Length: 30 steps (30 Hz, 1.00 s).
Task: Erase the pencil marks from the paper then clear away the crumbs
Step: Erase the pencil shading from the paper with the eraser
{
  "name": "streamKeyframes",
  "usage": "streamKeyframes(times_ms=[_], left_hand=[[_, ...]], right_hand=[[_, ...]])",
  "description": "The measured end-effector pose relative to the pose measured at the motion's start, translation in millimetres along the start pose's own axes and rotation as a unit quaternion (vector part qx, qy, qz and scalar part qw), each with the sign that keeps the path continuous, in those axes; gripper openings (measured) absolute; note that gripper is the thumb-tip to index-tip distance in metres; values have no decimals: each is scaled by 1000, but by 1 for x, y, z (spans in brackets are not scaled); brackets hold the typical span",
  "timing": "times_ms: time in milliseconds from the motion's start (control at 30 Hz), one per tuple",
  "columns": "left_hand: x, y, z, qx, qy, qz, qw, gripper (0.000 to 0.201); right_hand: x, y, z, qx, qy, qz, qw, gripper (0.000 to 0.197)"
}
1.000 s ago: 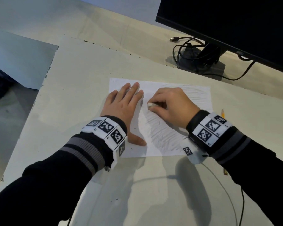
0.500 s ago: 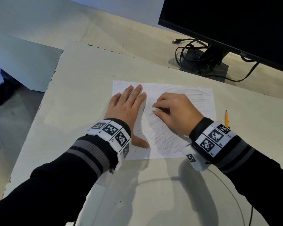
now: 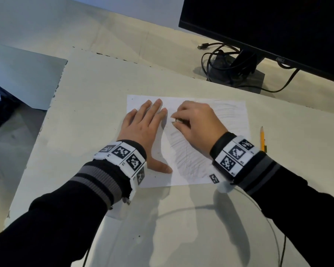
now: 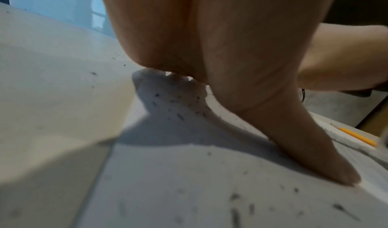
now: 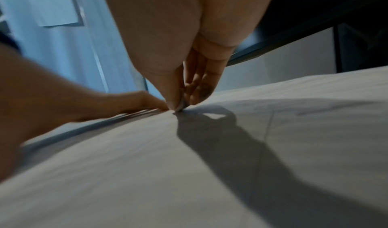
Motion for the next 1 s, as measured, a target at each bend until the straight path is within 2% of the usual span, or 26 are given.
streamKeyframes(times_ms=[100,267,400,567,733,867,1000], left_hand=[[0,1,0,6,-3,0,1000,155],[-1,1,-1,-1,8,-3,1000,155],[0,1,0,-1,9,2,1000,155],[-1,1,0,1,2,-6,1000,154],[0,3,1,0,-4,-5,1000,155],[0,2,0,-3,-8,-9,1000,155],[1,1,1,8,-8,-8,1000,156]], right_hand=[[-19,-11,10,18,-54,-28,998,12],[4,5,-3,14,8,23,1000,11],[-17,-9,12,9,-73,-30,997,9],[1,7,-3,-2,-15,22,1000,12],[-19,-5,7,-16,-78,-19,997,11],[-8,3,1,-11,-36,7,999,12],[-29,-7,10,8,-79,-31,996,10]])
Point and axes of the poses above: each hand's wrist, its own x-axis towards the middle knuckle, its own z-axis out of the palm, y = z × x, the point moved 7 cm from there along x, towards the middle knuckle, and after that the axes turned 15 degrees about z, right-handed, at the moved point
